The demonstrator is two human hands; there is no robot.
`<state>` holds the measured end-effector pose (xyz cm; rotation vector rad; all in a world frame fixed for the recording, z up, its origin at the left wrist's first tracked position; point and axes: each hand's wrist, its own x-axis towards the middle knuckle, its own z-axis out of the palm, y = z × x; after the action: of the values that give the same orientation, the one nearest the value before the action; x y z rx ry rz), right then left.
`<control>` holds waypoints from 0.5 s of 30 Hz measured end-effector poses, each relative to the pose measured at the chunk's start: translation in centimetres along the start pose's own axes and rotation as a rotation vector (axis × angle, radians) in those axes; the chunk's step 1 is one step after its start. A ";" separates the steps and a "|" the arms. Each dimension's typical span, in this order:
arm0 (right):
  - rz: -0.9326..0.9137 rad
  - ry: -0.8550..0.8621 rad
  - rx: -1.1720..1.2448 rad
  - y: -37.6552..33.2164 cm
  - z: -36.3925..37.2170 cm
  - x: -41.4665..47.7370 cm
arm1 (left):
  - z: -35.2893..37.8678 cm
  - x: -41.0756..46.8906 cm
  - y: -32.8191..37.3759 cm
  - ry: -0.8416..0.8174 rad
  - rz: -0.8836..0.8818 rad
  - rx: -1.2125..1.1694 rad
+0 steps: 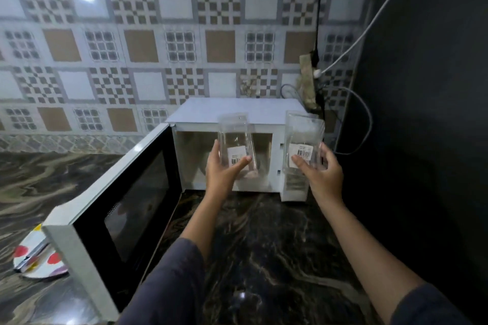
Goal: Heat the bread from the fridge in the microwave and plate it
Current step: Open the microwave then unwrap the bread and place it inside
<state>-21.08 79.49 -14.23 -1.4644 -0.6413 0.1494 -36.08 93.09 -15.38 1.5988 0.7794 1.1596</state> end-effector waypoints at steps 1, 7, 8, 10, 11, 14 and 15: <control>-0.014 -0.004 0.013 -0.9 0.6 1.5 | 0.0 1.7 0.7 -0.005 0.012 0.011; -0.022 -0.118 0.070 -4.5 5.4 10.3 | 0.2 11.5 3.8 -0.067 -0.004 -0.021; 0.016 -0.139 0.082 -4.5 6.4 11.7 | 0.3 13.0 4.0 -0.073 -0.008 -0.006; 0.116 -0.161 0.126 -4.2 8.2 14.2 | 0.6 15.5 4.2 -0.056 -0.040 0.044; 0.161 -0.159 0.151 -3.9 9.0 15.4 | 0.8 16.6 4.3 -0.048 -0.059 0.070; 0.266 -0.171 0.152 -2.8 11.1 18.1 | 1.3 19.7 3.6 -0.095 -0.128 0.145; 0.292 -0.189 0.129 -2.3 11.6 18.9 | 1.4 20.4 3.3 -0.107 -0.154 0.176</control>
<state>-11.83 98.22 -6.47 -1.4230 -0.5551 0.5524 -27.94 109.64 -5.96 1.6974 0.9369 0.9084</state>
